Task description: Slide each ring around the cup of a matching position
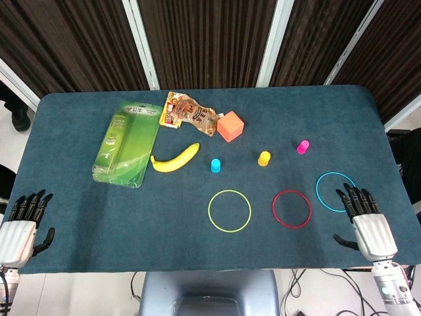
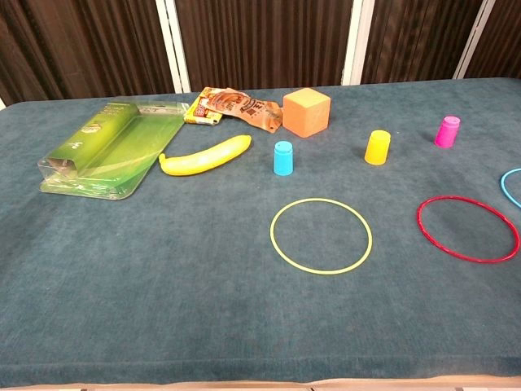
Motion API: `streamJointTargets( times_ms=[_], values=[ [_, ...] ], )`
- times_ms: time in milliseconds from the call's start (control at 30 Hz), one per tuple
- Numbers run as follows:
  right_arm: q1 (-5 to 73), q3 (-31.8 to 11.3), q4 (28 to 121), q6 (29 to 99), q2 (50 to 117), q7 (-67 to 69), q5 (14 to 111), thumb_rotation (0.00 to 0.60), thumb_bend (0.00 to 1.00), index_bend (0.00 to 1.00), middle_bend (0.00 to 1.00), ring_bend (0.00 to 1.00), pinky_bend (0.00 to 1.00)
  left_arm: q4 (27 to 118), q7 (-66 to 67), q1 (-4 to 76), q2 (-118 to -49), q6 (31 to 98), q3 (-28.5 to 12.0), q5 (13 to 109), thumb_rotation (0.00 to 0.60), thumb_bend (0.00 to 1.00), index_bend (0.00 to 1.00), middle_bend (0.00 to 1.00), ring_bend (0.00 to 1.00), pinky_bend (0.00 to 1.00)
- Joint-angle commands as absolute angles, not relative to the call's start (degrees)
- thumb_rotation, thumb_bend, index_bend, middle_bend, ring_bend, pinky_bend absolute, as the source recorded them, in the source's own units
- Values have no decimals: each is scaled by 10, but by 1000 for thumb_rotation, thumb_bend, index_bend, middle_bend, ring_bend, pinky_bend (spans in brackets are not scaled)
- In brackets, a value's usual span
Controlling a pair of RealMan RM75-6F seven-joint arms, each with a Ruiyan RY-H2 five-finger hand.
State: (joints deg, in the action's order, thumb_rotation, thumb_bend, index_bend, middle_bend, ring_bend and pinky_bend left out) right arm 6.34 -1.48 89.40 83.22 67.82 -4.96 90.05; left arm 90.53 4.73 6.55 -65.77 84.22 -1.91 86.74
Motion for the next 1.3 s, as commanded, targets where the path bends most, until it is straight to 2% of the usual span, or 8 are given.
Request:
streamJointTargets(
  times_ms=[33,233,367,500,667,800,967,1300],
  values=[
    [65,-13,892,831,679,-47,904,600,81,0,0,0,0,910,52,65,-658,840,-21,861,600,440,0,0,0,6],
    [94,-8,859,809,713,-20,941,600,81,28,0,0,0,908,44,74,-656,821,-23,852,600,439,0,0,0,6],
    [153,-17,854,739,739,2,955,600,93,156,0,0,0,910,31,75,-651,821,-23,854,600,440,0,0,0,6],
    [227,-35,877,629,768,15,933,600,126,268,0,0,0,909,22,75,-648,823,-24,857,600,440,0,0,0,6],
    [285,-45,857,561,828,-22,927,600,211,425,0,0,0,908,7,77,-644,820,-23,858,600,440,0,0,0,6],
    [311,-48,829,550,875,-50,931,600,279,551,0,0,0,905,-5,79,-641,812,-26,848,600,440,0,0,0,6],
    [326,-46,802,546,909,-76,926,600,332,629,2,0,0,906,-15,78,-636,813,-26,848,600,440,0,0,0,6],
    [326,-29,767,557,935,-87,910,600,368,659,13,0,0,903,-30,76,-630,816,-21,856,600,441,0,0,0,6]
  ],
)
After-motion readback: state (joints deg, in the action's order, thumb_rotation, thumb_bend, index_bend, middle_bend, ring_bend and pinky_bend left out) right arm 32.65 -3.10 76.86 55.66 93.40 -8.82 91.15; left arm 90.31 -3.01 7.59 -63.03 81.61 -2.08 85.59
